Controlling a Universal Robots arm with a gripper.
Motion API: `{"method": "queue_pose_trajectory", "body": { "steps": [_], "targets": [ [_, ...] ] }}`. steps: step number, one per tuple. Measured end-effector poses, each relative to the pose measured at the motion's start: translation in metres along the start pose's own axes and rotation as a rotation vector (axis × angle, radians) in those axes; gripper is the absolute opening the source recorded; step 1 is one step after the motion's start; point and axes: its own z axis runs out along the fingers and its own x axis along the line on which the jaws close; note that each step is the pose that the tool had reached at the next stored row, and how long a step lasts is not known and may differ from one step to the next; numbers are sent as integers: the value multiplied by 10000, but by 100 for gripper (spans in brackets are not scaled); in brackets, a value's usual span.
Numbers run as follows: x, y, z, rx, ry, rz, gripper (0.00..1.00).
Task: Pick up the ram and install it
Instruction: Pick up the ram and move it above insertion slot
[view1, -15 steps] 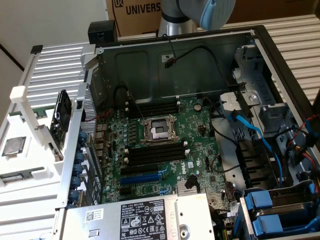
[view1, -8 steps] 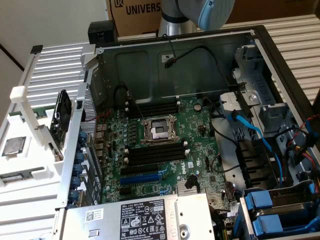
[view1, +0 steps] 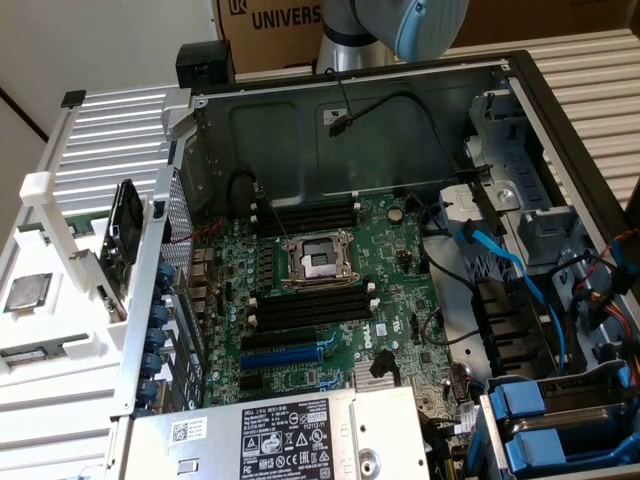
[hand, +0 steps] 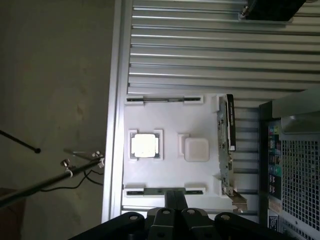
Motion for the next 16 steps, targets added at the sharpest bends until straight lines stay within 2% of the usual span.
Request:
{"method": "queue_pose_trajectory", "body": {
  "steps": [12,16],
  "targets": [
    [0,0,0,4,1,-3,11],
    [2,3,1,13,44,-581,11]
  ]
}}
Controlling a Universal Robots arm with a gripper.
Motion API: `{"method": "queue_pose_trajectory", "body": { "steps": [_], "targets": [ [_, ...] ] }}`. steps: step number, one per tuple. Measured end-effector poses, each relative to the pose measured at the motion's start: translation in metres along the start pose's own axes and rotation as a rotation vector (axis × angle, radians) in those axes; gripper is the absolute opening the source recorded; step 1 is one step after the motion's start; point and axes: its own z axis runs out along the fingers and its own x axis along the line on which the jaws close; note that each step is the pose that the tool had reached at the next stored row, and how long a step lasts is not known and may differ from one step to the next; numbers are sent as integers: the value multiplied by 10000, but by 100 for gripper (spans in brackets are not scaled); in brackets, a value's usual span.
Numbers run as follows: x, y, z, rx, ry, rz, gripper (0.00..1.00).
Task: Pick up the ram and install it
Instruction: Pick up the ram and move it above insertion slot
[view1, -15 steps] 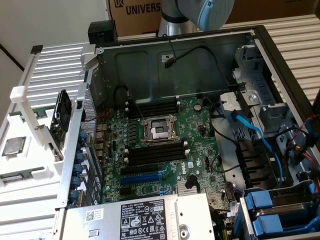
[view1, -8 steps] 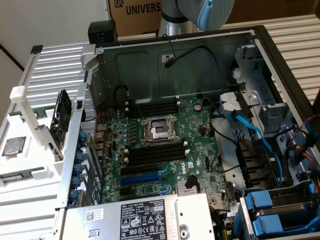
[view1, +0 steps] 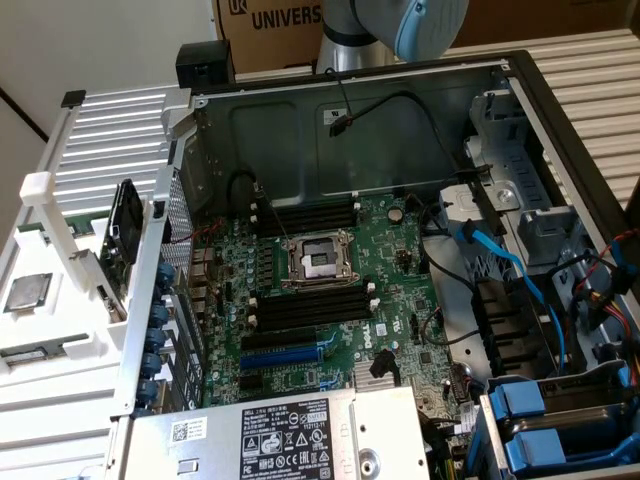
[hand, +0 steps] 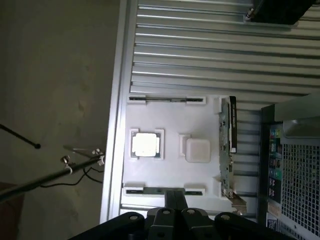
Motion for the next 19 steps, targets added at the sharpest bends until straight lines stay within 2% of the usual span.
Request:
{"method": "queue_pose_trajectory", "body": {
  "steps": [12,14,16,17,18,19],
  "targets": [
    [-2,0,-3,-11,191,-2125,11],
    [-7,-1,-2,-27,283,-2292,11],
    [-12,-1,-1,-51,410,-2409,11],
    [-17,-2,-1,-68,497,-2451,11],
    [-38,-3,-1,-96,643,-2500,11],
    [-41,-3,0,-104,687,-2567,11]
  ]
}}
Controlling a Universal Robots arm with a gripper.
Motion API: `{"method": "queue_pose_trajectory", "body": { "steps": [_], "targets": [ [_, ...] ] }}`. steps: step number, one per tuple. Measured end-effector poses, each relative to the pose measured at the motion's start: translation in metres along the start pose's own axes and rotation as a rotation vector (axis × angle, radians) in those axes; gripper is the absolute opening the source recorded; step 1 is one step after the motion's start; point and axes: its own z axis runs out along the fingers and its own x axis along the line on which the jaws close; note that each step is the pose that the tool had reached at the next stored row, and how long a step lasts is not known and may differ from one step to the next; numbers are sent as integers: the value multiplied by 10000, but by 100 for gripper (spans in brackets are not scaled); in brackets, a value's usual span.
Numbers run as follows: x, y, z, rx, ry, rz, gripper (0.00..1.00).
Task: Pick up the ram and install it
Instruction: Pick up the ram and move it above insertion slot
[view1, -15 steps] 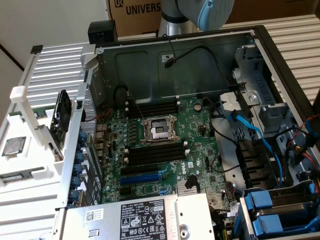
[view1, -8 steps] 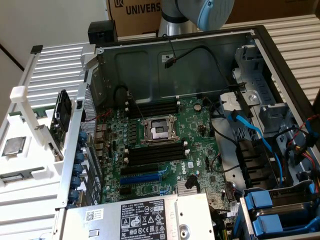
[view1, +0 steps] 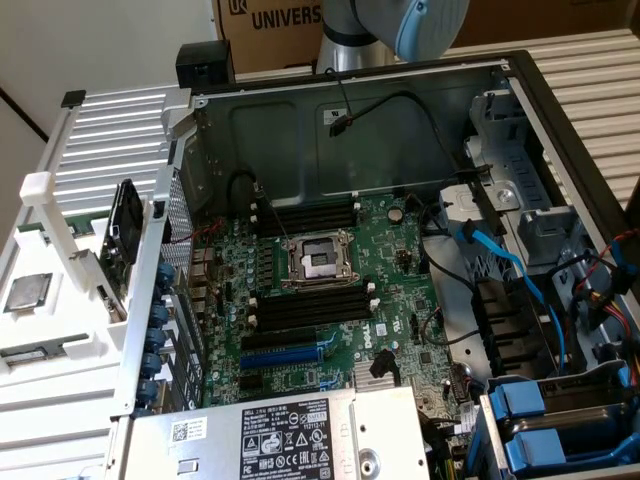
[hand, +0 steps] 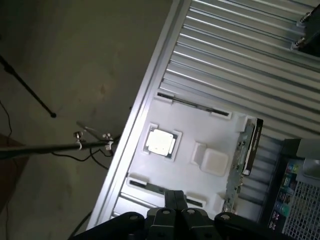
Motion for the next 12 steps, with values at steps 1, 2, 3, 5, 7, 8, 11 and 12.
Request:
{"method": "queue_pose_trajectory", "body": {
  "steps": [1,2,3,5,7,8,11,12],
  "targets": [
    [0,1,0,-8,47,-111,11],
    [0,1,-1,-14,95,-247,11],
    [0,0,-1,-16,136,-389,11],
    [0,0,-1,-10,237,-915,11],
    [0,-1,0,-2,295,-1262,11],
    [0,-1,-1,4,325,-1451,11],
    [0,-1,0,25,393,-1991,11],
    [0,-1,-1,35,412,-2174,11]
  ]
}}
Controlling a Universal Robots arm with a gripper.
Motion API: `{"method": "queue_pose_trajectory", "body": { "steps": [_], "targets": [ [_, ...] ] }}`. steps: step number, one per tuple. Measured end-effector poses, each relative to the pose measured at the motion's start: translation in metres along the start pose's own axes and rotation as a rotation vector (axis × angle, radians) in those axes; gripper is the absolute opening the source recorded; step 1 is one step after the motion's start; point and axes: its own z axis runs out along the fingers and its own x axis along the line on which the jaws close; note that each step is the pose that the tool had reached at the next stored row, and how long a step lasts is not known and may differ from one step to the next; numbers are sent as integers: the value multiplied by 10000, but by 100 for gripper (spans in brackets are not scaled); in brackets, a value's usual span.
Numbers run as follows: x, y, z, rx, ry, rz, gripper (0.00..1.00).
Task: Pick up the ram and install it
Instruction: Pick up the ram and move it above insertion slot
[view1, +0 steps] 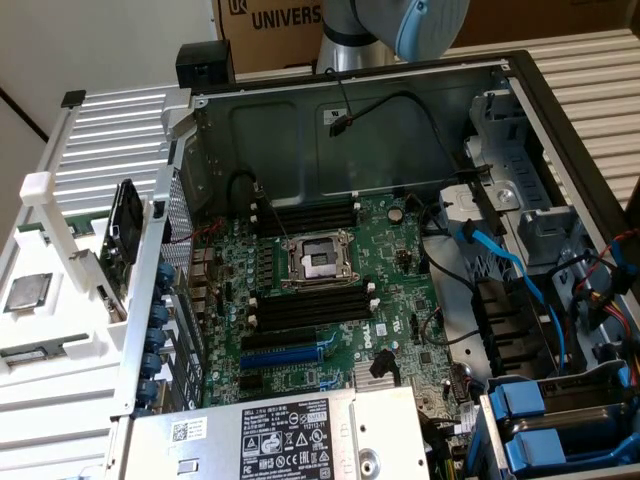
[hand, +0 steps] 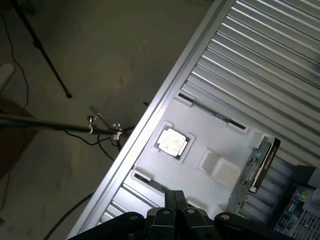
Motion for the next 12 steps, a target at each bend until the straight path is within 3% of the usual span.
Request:
{"method": "queue_pose_trajectory", "body": {
  "steps": [3,9,12],
  "targets": [
    [0,0,0,39,49,-535,11],
    [-1,0,-2,227,-19,-1611,11],
    [0,0,1,292,-20,-2151,11]
  ]
}}
